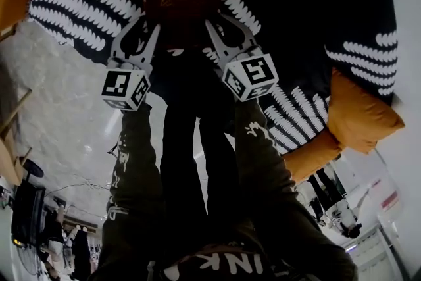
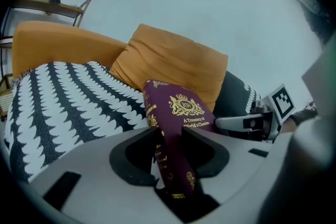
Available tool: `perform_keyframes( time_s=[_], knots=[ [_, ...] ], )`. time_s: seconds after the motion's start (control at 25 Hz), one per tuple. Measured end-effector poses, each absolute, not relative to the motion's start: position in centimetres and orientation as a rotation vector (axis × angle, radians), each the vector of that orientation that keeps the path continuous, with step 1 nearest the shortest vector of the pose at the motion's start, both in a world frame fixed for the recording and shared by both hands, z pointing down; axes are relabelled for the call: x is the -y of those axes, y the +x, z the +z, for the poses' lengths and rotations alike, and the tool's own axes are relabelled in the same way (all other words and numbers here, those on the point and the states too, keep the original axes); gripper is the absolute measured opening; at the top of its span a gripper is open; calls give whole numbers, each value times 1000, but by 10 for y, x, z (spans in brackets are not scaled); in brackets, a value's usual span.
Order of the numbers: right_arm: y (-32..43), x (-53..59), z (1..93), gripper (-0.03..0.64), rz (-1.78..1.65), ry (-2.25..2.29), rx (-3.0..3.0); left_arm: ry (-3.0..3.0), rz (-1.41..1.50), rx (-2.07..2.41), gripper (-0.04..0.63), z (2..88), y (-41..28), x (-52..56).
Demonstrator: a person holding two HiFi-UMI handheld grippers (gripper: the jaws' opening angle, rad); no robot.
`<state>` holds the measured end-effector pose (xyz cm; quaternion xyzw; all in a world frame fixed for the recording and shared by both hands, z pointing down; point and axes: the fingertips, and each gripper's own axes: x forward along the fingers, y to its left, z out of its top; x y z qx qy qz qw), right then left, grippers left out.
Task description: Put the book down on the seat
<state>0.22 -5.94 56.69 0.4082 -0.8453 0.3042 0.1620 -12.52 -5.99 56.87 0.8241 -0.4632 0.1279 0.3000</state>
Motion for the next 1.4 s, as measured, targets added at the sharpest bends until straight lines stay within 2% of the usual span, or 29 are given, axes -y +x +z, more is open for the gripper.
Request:
perform_keyframes(
  time_s=[0.32,0.44,0.6,0.76,1.0,1.4],
  knots=[
    [3,71,578,103,920,1140,2438,2199,298,1205,138,580,-130,75],
    [10,73,566,92,850,1150,2451,2228,270,1225,66,565,-131,80],
    [18,80,545,9,694,1215,2465,2299,245,1236,31,542,-125,88],
    [9,84,518,8,572,1212,2520,2379,242,1276,5,512,-120,92],
    [0,85,433,9,447,1254,2636,2485,183,1337,5,424,-113,92],
    [6,22,212,9,189,1222,2841,2632,70,1478,5,204,-91,23]
  ],
)
